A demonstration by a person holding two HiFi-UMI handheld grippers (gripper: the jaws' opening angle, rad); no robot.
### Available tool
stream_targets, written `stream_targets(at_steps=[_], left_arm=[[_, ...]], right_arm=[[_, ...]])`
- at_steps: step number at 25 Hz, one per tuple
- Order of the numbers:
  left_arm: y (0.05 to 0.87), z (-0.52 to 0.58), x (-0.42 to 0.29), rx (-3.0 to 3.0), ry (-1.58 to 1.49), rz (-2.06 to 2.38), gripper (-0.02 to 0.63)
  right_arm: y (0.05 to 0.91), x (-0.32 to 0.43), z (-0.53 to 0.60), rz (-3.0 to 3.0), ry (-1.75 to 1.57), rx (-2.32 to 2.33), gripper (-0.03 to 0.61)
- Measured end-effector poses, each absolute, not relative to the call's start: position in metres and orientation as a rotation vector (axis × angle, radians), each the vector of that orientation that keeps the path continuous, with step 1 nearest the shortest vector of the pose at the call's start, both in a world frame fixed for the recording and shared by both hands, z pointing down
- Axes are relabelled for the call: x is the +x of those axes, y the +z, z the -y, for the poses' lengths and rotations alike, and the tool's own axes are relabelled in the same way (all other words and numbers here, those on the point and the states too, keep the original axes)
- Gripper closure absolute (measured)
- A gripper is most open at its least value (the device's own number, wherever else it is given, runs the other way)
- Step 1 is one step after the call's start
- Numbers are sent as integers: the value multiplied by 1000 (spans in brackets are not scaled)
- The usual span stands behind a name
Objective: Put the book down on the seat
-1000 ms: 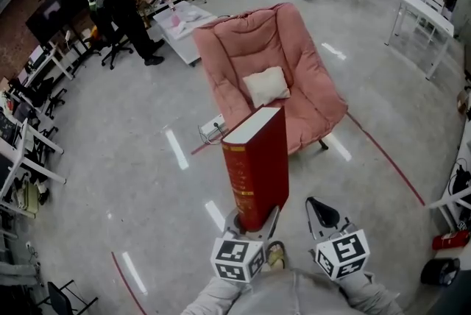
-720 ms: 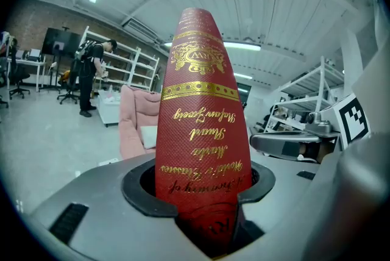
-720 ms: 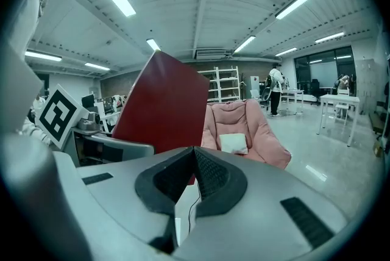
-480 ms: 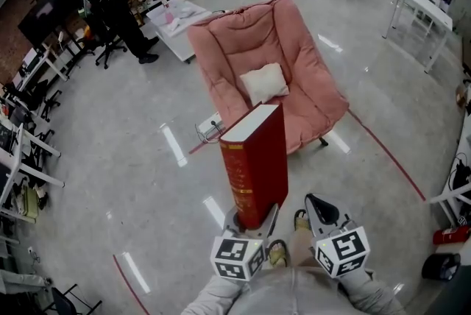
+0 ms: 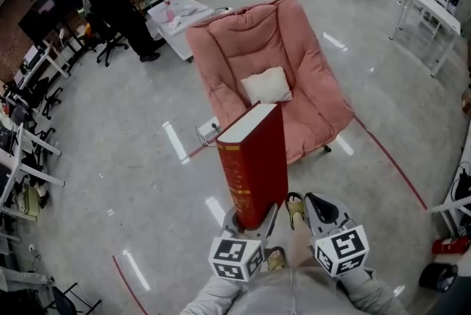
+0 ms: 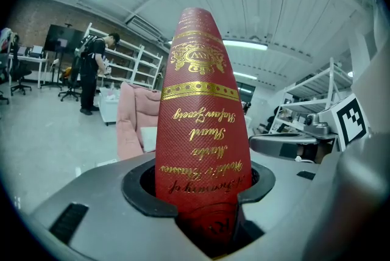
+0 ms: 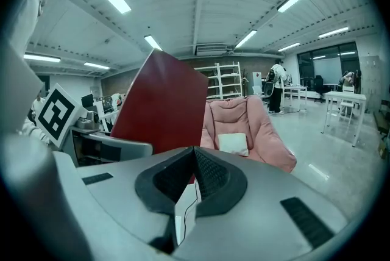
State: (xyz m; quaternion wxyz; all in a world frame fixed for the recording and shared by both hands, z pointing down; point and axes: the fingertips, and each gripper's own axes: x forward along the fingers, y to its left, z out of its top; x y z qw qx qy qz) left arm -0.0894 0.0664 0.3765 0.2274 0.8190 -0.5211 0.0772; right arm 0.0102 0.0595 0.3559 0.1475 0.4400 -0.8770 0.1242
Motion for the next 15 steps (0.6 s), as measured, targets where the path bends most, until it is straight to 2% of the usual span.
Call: stream_targets(at_steps=[15], left_arm=[[404,33,-58,2226,281,1412,376]], right_arm=[[387,32,44,2479,440,1179,574]])
